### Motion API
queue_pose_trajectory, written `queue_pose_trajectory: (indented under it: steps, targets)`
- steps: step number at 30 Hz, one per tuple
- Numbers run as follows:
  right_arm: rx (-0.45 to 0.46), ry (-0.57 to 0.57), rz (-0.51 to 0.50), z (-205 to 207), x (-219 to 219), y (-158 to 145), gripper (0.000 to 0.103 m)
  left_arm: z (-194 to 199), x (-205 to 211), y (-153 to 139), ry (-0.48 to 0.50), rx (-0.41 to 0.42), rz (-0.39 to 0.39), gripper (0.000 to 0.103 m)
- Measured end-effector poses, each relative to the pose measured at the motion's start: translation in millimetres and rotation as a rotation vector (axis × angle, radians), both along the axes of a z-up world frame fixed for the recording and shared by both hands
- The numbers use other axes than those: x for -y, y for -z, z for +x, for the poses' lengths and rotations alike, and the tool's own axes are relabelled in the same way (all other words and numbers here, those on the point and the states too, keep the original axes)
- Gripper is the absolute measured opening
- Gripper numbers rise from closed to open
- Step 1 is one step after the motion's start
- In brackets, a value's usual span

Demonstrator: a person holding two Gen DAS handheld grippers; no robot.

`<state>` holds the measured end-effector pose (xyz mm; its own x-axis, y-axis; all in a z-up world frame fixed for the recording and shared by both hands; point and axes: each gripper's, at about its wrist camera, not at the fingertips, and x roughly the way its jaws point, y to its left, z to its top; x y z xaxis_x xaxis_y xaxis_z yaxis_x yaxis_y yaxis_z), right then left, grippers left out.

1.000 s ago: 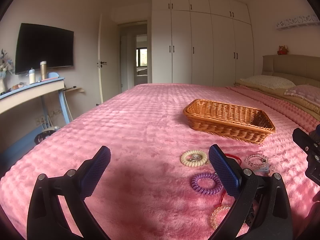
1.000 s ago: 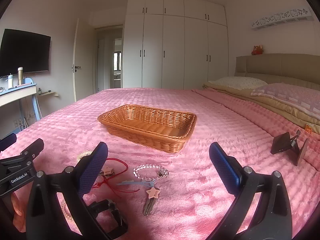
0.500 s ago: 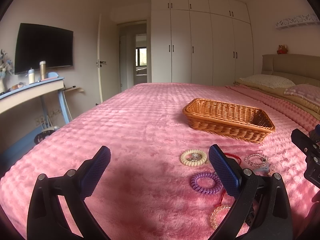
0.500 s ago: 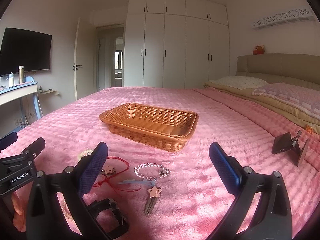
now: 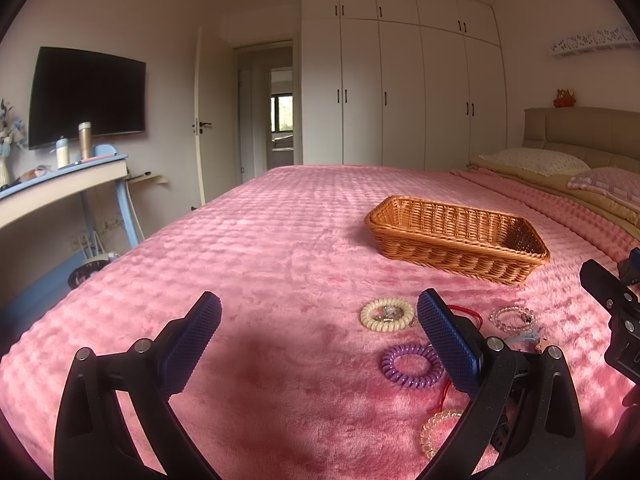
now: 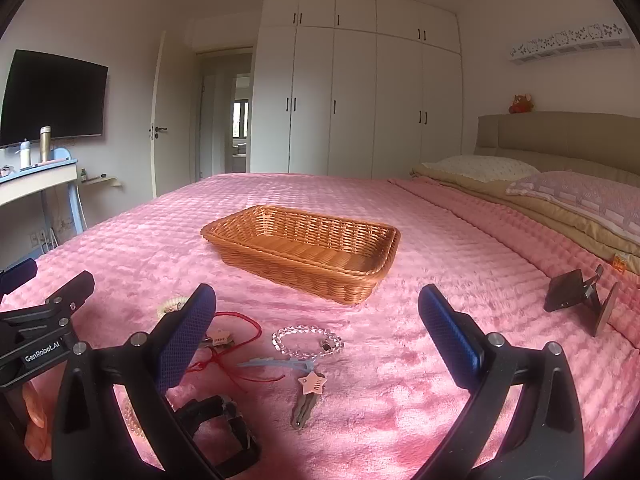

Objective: Organize jewelry

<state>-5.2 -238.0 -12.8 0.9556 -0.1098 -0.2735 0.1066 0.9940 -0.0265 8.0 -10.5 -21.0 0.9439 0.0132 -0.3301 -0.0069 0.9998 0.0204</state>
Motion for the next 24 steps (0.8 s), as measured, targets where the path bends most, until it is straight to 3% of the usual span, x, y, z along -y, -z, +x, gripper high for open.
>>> queue_pose_trajectory:
  steps: [10,17,20,22,24]
  targets:
    - [-0.023,0.025,-0.017,4,1,-2,0.097,4,-2,1,0.013,-0.025,-0.017,0.095]
    - [-0.15,0.053,0.031,26,34,3,0.097,37,-28,10,0.115,-0.241,-0.155,0.094]
    - [-0.251,0.057,0.079,41,50,12,0.095,42,-29,16,0.155,-0.302,-0.155,0.089]
    - [-0.326,0.038,0.131,51,61,22,0.088,44,-24,19,0.181,-0.326,-0.127,0.084]
    - [-0.391,0.009,0.187,58,72,32,0.069,45,-18,23,0.204,-0.353,-0.108,0.077]
